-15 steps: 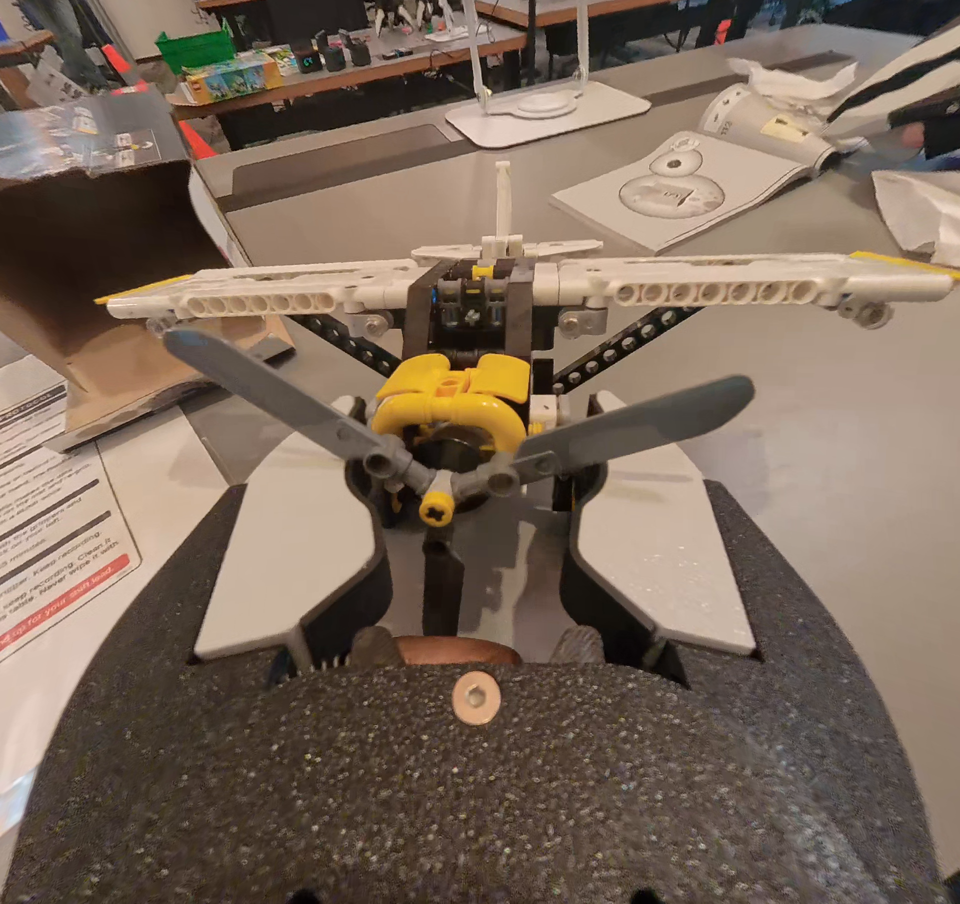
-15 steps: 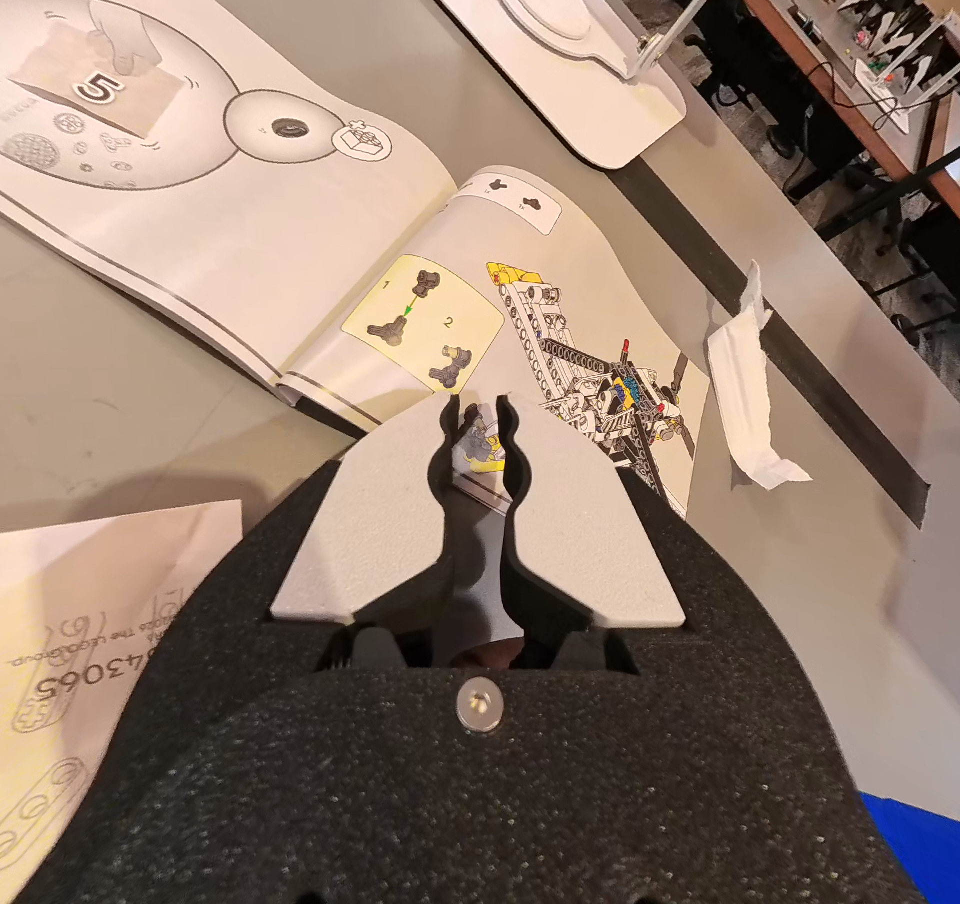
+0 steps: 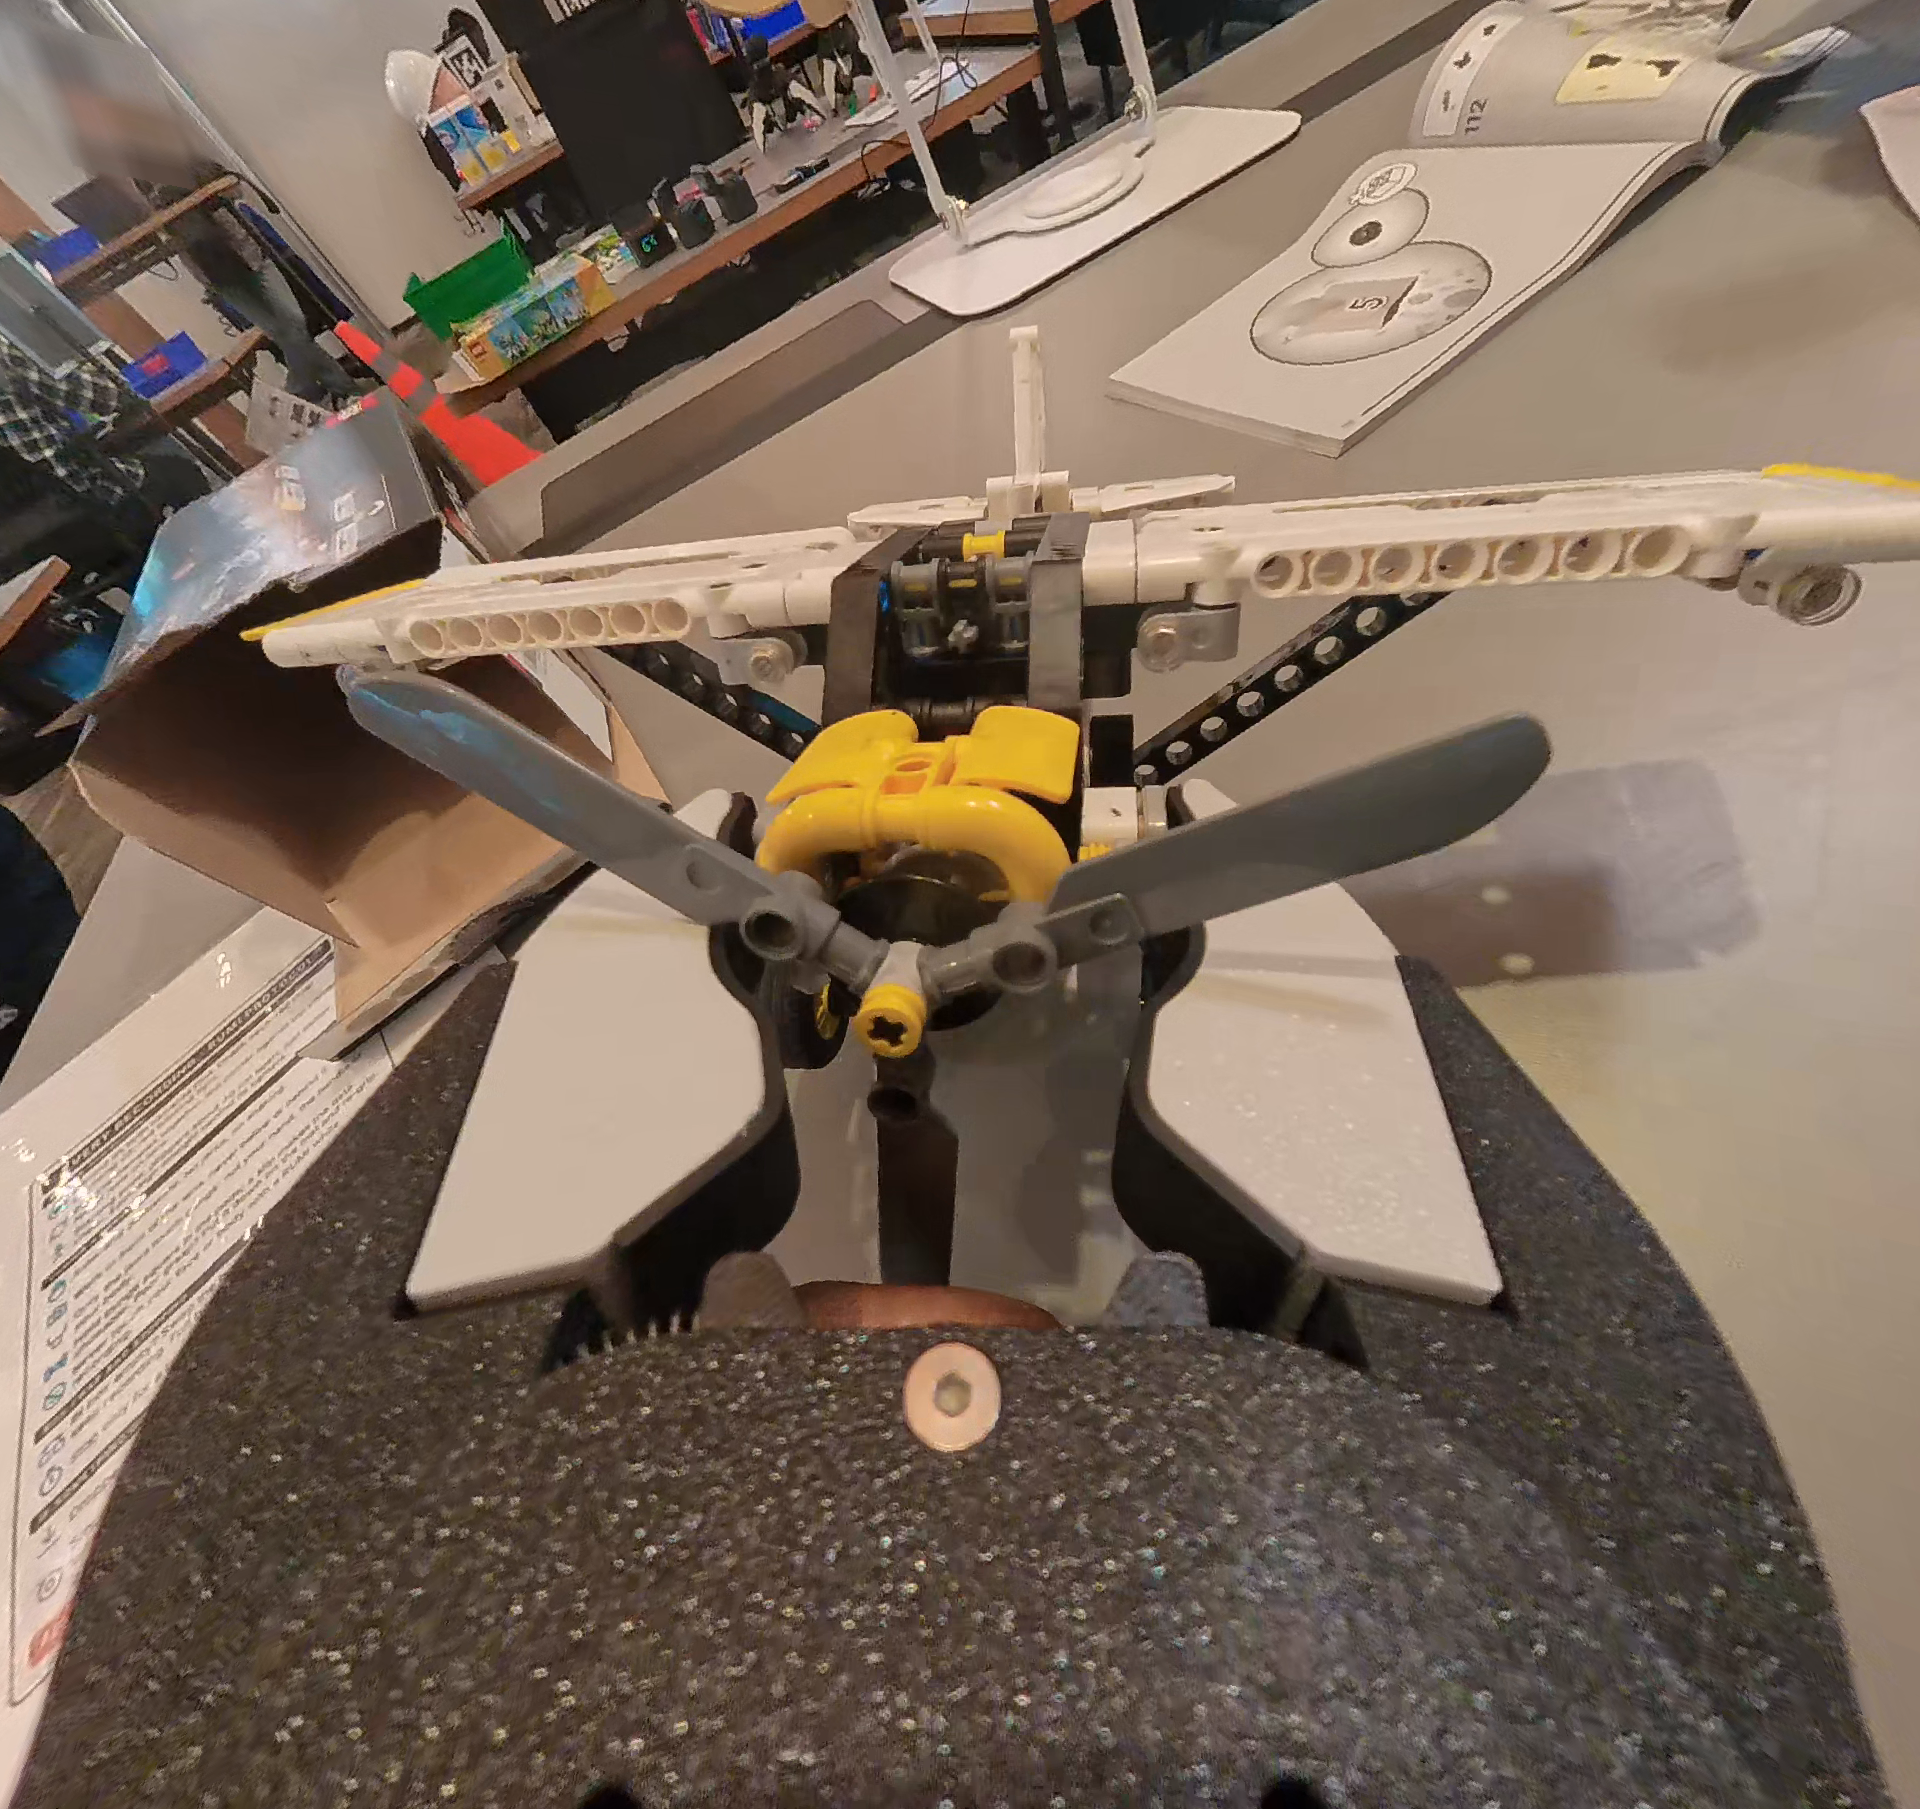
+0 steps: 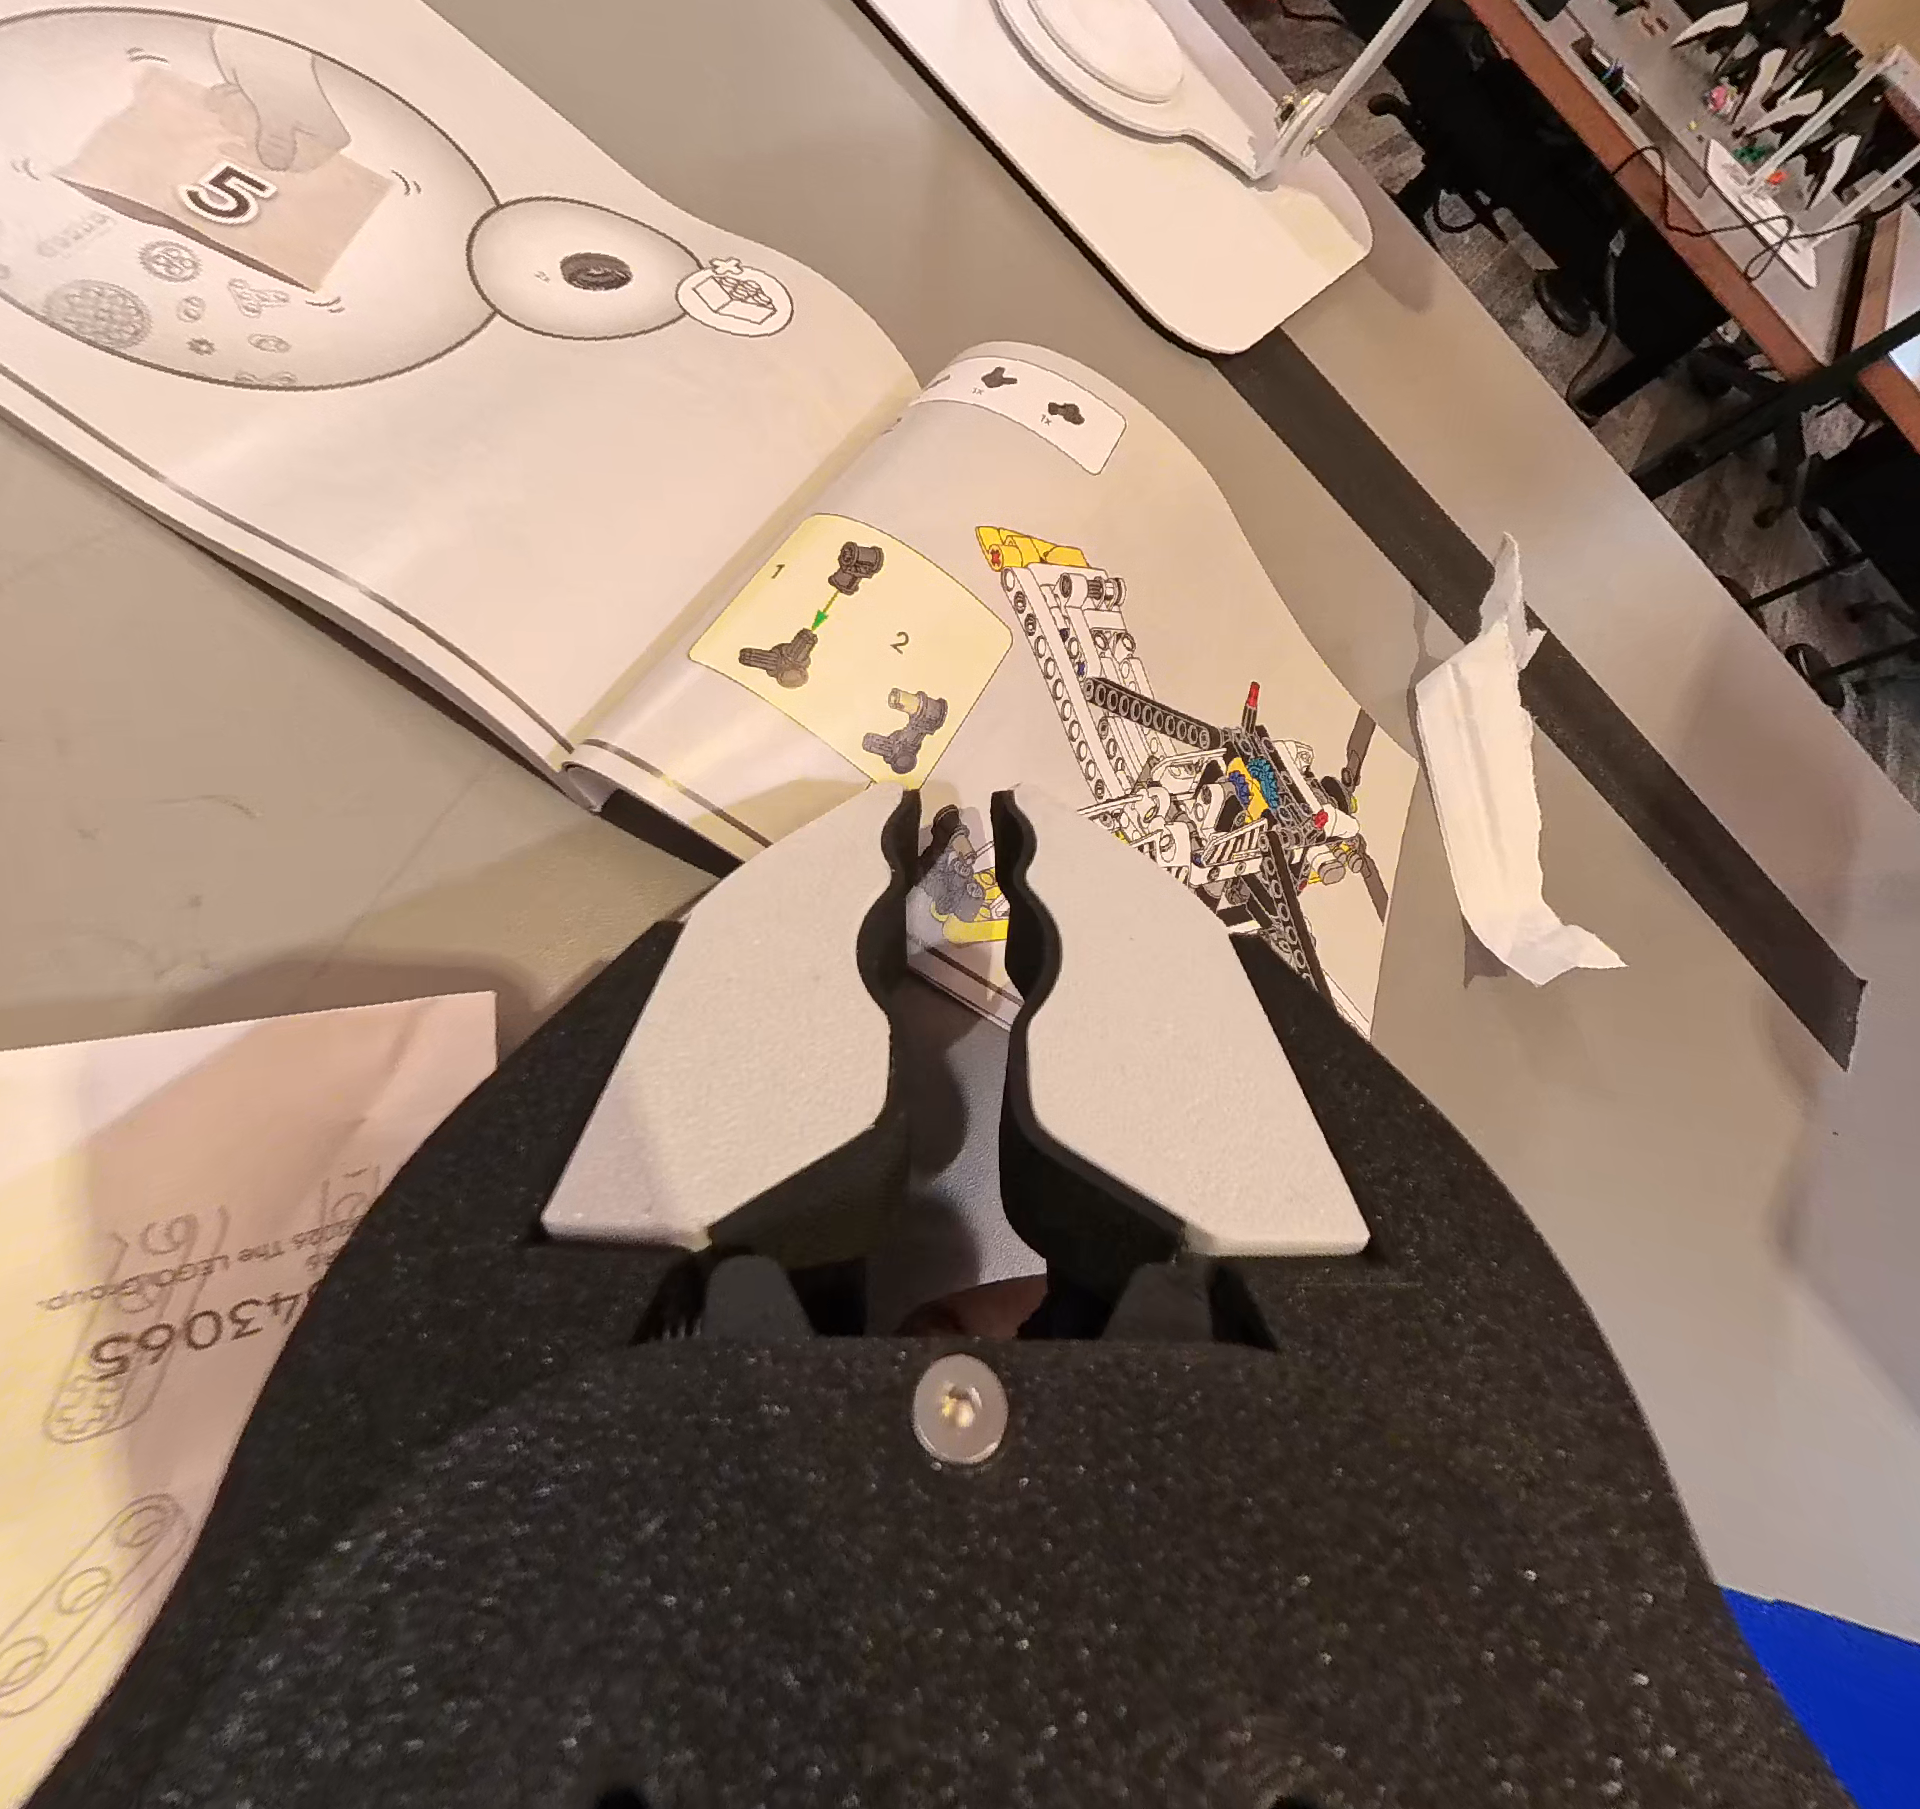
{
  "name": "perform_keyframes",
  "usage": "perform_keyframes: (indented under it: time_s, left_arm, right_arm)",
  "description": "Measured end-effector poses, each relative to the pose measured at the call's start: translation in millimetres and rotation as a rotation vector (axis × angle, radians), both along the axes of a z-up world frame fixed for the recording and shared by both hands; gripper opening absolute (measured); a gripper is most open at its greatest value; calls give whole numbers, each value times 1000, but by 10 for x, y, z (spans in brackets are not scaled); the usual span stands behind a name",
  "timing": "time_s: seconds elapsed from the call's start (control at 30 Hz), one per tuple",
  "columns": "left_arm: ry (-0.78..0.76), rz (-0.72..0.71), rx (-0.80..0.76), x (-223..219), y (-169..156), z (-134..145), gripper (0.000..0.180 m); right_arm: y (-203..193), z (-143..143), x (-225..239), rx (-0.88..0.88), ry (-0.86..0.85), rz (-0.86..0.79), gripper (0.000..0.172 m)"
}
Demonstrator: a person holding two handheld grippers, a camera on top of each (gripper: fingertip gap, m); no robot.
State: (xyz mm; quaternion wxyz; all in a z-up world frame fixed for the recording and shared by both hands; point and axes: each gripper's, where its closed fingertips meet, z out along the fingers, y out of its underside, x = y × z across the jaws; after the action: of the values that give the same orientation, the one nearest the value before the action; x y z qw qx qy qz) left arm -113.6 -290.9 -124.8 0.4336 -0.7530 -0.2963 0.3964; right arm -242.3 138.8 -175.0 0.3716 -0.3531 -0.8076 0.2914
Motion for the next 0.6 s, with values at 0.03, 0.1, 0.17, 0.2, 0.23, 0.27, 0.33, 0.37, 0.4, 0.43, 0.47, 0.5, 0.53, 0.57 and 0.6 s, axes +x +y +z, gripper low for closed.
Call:
perform_keyframes:
  time_s: [0.03, 0.1, 0.17, 0.2, 0.23, 0.27, 0.33, 0.37, 0.4, 0.43, 0.47, 0.5, 0.53, 0.57, 0.6]
  left_arm:
    - [0, 0, -3, -2, -2, 1, 75]
    - [12, -6, -18, -3, 4, 8, 75]
    - [16, -11, -25, -6, 13, 12, 75]
    - [12, -9, -20, -11, 15, 12, 75]
    - [5, -6, -6, -17, 15, 11, 75]
    - [-5, -4, 12, -25, 13, 10, 75]
    - [-30, 4, 52, -47, -3, -2, 75]
    - [-45, 6, 75, -59, -14, -11, 75]
    - [-60, 8, 97, -73, -26, -19, 75]
    - [-75, 7, 119, -87, -40, -28, 75]
    - [-88, 6, 140, -104, -57, -37, 75]
    - [-102, 4, 161, -120, -74, -46, 75]
    - [-115, -1, 178, -134, -89, -58, 75]
    - [-123, -8, 194, -149, -100, -67, 75]
    - [-118, -18, 217, -161, -101, -51, 75]
  right_arm:
    - [-1, 2, 1, -1, 2, 1, 14]
    - [-4, 10, 4, -4, 7, 4, 14]
    - [-6, 24, 7, -10, 15, 7, 14]
    - [-6, 32, 8, -14, 19, 8, 14]
    - [-7, 39, 11, -18, 23, 9, 14]
    - [-9, 48, 13, -22, 28, 11, 15]
    - [-15, 62, 21, -29, 36, 18, 15]
    - [-18, 69, 25, -32, 40, 22, 15]
    - [-22, 74, 29, -35, 42, 26, 16]
    - [-26, 79, 34, -39, 44, 29, 16]
    - [-28, 86, 37, -43, 46, 33, 16]
    - [-31, 91, 41, -49, 47, 36, 17]
    - [-33, 96, 45, -55, 47, 40, 17]
    - [-35, 100, 52, -61, 45, 44, 18]
    - [-36, 100, 60, -69, 39, 47, 18]
